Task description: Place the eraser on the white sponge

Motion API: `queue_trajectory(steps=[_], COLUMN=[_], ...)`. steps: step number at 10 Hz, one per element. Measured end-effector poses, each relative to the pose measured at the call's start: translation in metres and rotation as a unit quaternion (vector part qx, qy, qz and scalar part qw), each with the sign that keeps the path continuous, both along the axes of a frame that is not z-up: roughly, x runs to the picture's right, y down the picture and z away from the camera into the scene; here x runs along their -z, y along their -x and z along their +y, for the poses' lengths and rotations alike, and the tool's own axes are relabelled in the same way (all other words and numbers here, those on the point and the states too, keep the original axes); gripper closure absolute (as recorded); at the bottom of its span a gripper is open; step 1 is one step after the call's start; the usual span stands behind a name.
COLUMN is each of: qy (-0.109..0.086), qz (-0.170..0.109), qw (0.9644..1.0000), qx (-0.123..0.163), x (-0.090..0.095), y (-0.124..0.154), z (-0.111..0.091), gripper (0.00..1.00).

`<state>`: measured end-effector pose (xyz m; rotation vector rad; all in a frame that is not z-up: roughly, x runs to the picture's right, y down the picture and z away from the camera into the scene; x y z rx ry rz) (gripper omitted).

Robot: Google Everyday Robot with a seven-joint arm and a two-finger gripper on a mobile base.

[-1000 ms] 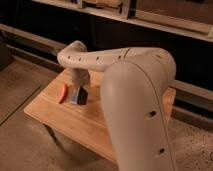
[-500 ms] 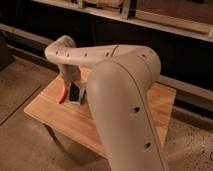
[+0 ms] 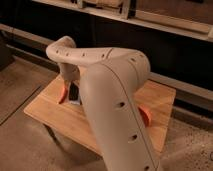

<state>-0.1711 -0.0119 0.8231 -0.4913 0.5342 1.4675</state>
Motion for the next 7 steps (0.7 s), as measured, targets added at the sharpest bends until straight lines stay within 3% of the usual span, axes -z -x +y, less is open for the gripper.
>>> queue_trajectory(steps=[7], qy=[0.016], qz=[0.002], qw=[0.9997], qx=[-0.019], x=[-0.025], y=[-0.015], z=[0.001], gripper=[1.0])
